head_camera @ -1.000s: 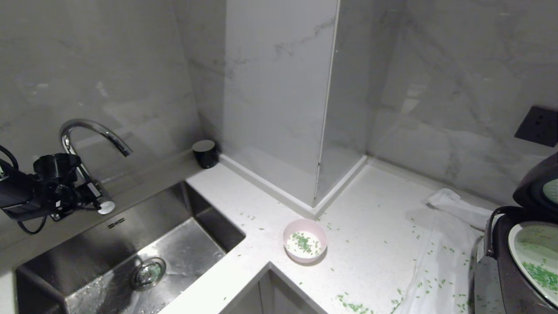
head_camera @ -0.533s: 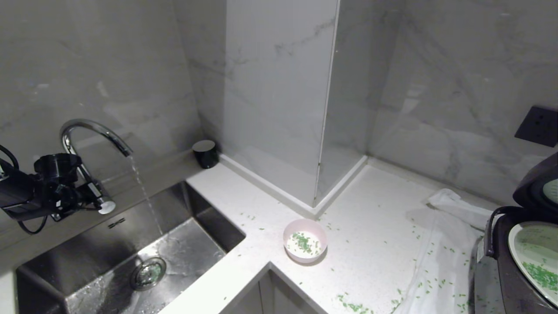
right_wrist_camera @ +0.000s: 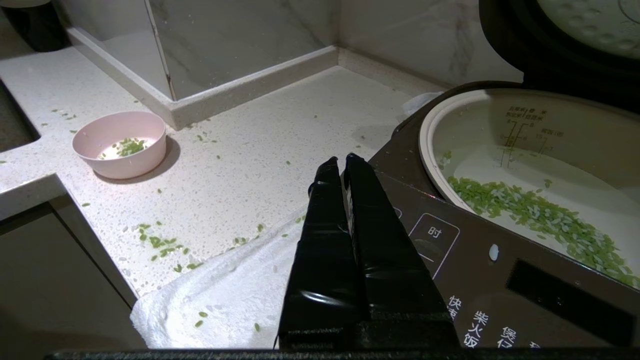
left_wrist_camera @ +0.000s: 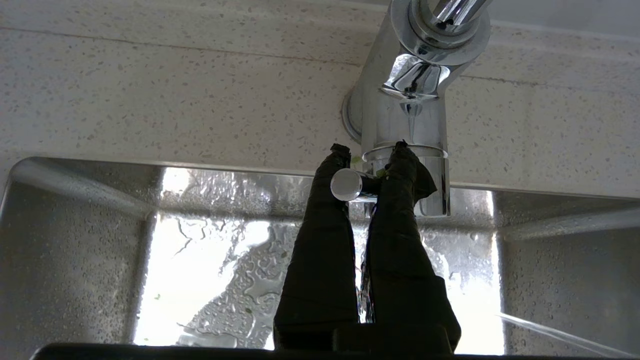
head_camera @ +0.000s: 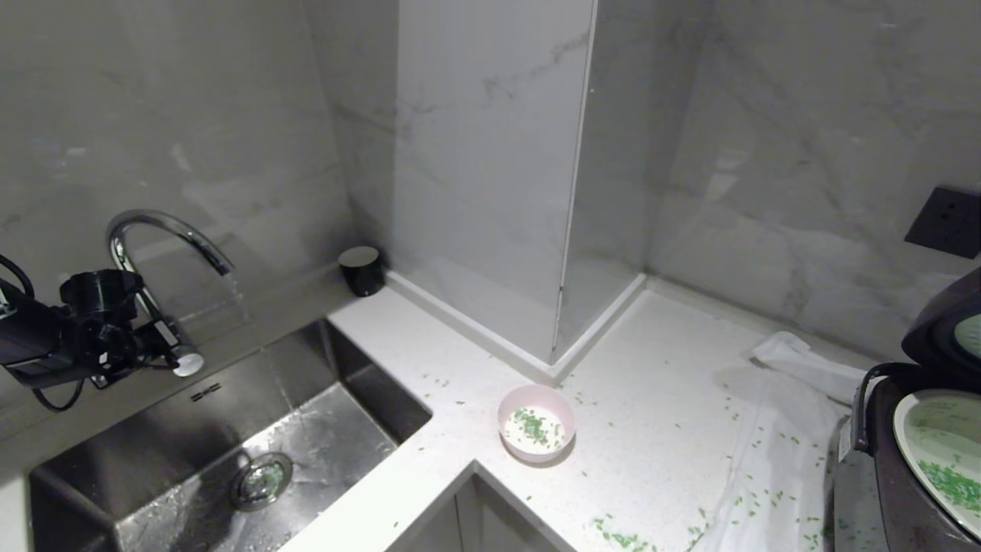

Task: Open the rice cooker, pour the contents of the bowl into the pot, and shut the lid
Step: Turn on the tap, then pick up the bowl on the table

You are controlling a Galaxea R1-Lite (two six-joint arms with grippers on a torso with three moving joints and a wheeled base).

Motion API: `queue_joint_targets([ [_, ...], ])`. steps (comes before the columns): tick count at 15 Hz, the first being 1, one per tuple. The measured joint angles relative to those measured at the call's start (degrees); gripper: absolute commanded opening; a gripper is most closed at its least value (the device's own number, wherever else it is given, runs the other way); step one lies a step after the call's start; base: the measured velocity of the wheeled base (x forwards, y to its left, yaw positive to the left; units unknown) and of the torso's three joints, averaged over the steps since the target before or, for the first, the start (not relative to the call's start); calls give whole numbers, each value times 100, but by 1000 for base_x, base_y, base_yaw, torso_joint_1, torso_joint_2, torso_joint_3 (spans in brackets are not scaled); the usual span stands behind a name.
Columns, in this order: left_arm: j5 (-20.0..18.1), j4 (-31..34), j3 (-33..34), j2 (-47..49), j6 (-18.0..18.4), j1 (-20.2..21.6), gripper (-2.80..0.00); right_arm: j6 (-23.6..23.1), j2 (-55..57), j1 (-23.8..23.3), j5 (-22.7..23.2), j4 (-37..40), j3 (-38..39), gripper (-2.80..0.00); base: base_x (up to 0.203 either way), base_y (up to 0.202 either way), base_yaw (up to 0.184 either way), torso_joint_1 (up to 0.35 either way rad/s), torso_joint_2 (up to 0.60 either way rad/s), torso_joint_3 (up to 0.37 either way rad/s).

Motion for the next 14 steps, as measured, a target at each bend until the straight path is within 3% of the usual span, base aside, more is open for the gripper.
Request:
queue_joint_targets([
  [2,-2,15,0,-11,-8,-5,-280,-1,0,0,1,0,0,-280,0,0,0,0,0,0],
  [3,-2,20,0,-16,-9,-5,0,2,0,0,2,2,0,-280,0,0,0,0,0,0],
  [14,9,9,-11,2,2,-5,0,0,0,0,2,0,0,-280,0,0,0,0,0,0],
])
